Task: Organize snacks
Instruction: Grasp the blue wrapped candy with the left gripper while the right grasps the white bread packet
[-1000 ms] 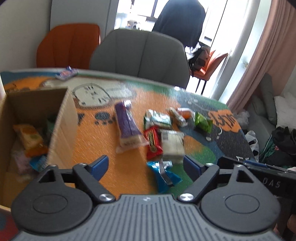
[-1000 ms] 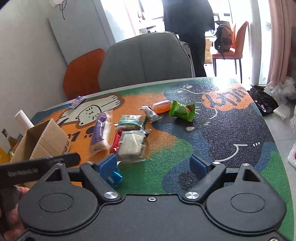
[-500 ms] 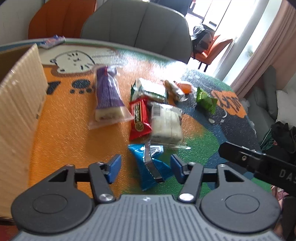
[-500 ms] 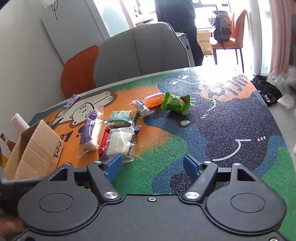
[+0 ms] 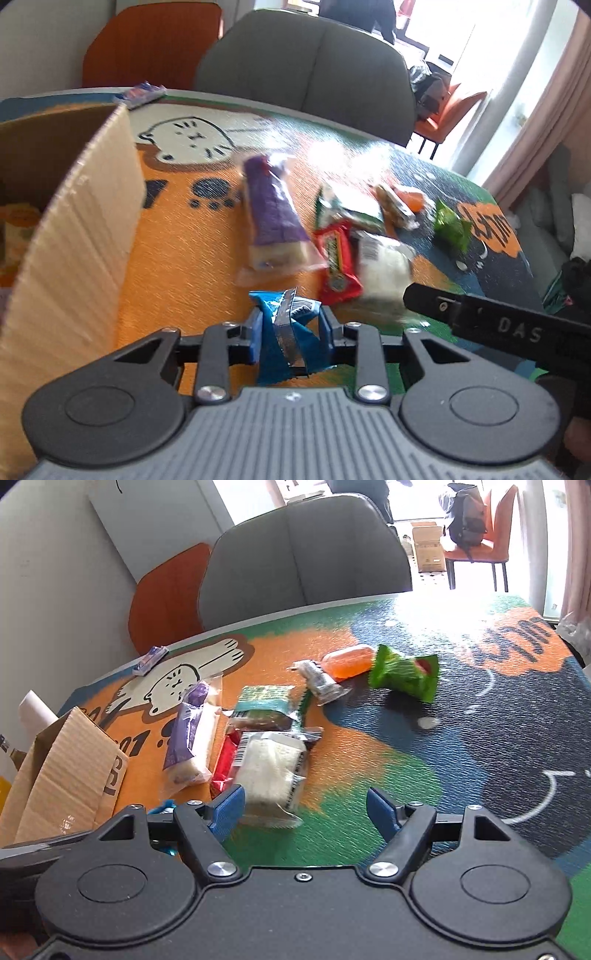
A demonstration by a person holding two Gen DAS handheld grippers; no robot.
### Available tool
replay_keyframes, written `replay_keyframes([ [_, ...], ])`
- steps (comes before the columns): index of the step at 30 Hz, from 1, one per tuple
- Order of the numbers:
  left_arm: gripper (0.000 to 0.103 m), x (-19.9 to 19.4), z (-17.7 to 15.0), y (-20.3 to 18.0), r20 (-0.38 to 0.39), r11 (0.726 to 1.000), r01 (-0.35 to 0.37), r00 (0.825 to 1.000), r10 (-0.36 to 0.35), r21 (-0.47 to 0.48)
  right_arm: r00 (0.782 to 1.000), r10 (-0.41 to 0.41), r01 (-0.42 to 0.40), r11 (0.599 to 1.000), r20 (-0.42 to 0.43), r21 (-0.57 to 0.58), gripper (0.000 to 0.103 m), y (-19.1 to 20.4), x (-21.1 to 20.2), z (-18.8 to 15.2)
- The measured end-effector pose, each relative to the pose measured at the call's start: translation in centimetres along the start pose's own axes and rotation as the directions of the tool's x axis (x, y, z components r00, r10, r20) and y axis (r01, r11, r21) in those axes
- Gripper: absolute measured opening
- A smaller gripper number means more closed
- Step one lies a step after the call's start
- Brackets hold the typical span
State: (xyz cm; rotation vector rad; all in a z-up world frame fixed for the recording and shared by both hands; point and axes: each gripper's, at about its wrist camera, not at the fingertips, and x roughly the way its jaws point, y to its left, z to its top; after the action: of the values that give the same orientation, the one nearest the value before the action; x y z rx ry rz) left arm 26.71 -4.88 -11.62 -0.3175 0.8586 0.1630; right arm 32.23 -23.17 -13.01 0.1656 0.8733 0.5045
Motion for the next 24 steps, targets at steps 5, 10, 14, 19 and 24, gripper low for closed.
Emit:
replay_keyframes([
  [5, 0.03, 0.3, 0.6, 1.3, 0.006, 1.0, -0.01, 1.0, 0.011, -0.016, 1.0, -0.019, 0.018, 1.0, -0.024, -0.016, 0.079, 1.1, 2.0, 0.4],
  [10, 0.03, 0.8, 0.8, 2.0, 0.001, 1.0, -0.015, 1.0, 0.015, -0.027, 0.999, -0.037, 0.036, 0.998, -0.021, -0.056, 0.084, 2.3, 3.1, 0.9],
  [14, 0.03, 1.1, 0.8, 2.1, 0.0, 0.999, -0.016, 1.0, 0.016, -0.033, 0.999, -0.022, 0.02, 0.997, -0.031, -0.076, 0.083, 3.1, 3.7, 1.1],
  [19, 0.03, 1.0, 0.6, 2.2, 0.002, 0.999, -0.016, 1.0, 0.016, -0.032, 0.999, -0.047, 0.043, 0.992, -0.028, -0.121, 0.059, 3.5, 3.8, 1.2],
  [24, 0.03, 0.4, 0.5, 2.0, 0.017, 0.999, -0.02, 1.0, 0.02, -0.028, 0.998, -0.057, 0.054, 0.995, -0.028, -0.086, 0.047, 2.3, 2.4, 0.7],
])
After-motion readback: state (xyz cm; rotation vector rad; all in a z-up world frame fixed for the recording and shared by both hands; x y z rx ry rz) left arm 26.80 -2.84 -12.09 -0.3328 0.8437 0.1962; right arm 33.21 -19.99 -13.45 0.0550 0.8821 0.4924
